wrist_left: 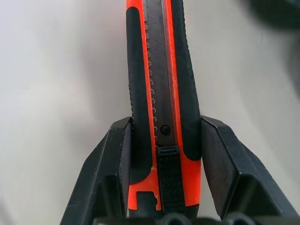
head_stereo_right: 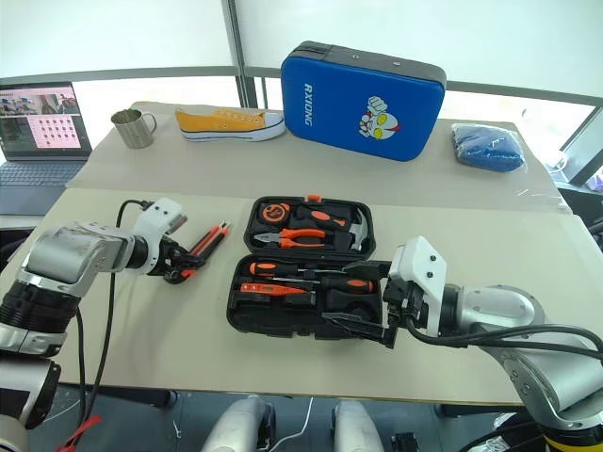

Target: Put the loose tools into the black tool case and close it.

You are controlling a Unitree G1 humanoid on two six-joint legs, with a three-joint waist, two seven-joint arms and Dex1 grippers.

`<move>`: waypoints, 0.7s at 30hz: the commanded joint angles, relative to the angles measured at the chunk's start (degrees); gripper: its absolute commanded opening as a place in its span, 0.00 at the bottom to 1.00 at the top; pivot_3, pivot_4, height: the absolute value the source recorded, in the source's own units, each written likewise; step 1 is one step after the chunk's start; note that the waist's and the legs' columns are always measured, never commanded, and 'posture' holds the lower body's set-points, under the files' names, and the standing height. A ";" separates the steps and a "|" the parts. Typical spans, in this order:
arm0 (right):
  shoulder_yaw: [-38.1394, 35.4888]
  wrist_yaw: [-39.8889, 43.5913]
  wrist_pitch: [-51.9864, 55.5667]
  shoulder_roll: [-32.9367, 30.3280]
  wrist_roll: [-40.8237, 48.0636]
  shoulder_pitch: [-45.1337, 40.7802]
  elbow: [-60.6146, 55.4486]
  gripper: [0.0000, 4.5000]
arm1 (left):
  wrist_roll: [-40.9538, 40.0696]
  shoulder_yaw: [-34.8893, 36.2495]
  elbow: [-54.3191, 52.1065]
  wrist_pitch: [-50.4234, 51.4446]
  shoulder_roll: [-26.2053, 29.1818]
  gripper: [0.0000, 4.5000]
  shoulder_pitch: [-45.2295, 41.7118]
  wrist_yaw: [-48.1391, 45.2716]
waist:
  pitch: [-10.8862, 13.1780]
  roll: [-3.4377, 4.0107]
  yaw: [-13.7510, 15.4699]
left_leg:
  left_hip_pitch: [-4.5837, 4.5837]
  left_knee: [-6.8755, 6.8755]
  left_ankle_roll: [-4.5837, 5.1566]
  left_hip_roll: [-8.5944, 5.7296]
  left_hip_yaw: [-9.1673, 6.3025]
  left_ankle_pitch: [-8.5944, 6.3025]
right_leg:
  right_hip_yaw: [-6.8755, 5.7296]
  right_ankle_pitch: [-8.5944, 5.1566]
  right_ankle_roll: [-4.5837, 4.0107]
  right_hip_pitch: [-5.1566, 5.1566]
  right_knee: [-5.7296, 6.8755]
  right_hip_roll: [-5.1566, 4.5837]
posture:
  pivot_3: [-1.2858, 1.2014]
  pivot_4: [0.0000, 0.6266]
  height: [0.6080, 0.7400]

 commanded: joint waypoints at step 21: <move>-9.50 -3.60 3.03 -3.11 5.67 10.74 -9.44 1.00 | 10.19 -27.12 -21.55 -13.65 -0.27 0.37 -10.48 -36.93 | 0.00 -0.02 -0.62 | -0.17 0.06 0.04 0.00 0.11 -0.02 | 0.04 0.00 0.09 -0.03 -0.11 0.10 | 0.52 0.24 0.99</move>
